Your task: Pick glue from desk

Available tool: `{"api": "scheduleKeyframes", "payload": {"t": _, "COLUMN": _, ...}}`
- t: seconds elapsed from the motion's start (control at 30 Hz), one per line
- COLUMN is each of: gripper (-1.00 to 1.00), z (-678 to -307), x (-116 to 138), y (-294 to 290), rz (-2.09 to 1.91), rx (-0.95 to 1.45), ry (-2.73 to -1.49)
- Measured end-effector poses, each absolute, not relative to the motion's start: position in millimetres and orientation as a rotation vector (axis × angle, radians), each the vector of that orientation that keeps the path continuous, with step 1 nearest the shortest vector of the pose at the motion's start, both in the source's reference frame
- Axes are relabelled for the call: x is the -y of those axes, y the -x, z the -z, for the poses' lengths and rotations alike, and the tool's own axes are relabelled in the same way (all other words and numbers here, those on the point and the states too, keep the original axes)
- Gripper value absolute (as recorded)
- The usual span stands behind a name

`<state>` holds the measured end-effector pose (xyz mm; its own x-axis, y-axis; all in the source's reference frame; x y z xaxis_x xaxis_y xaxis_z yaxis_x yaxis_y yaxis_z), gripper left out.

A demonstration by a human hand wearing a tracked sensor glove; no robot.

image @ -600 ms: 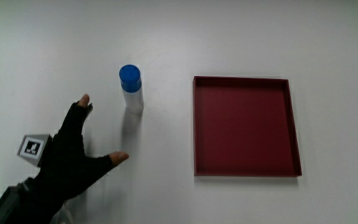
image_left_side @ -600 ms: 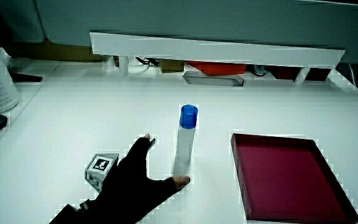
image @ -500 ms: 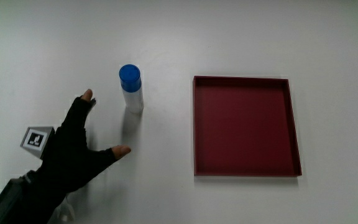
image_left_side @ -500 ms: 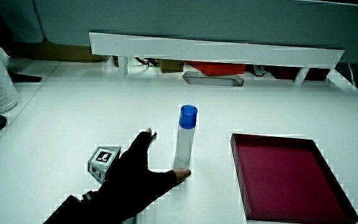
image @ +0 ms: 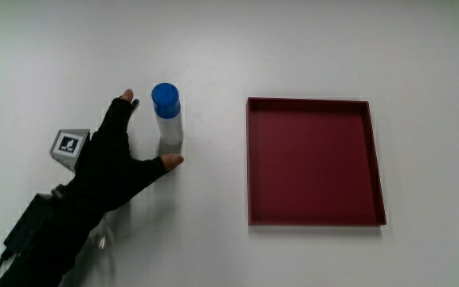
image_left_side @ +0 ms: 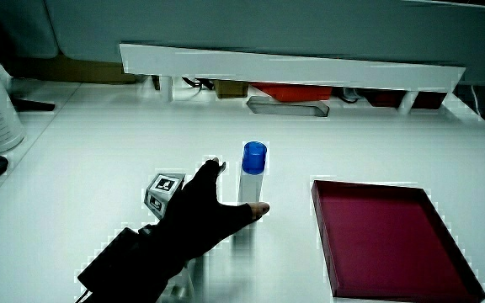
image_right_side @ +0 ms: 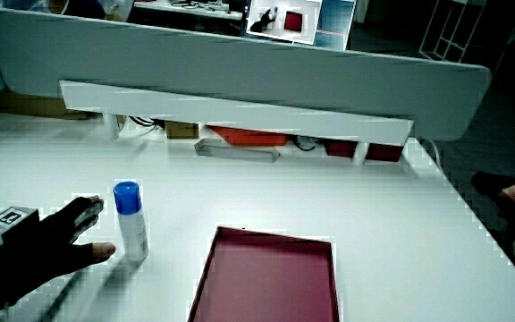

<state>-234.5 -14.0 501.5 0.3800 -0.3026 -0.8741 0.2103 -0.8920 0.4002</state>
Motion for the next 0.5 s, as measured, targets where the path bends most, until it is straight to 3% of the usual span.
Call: {"api": "scheduleKeyframes", "payload": {"t": 0.5, "gripper": 0.0, "z": -509, "x": 26, "y": 223, "rz": 1.563, "rx": 0.076, "ry": -2.224}}
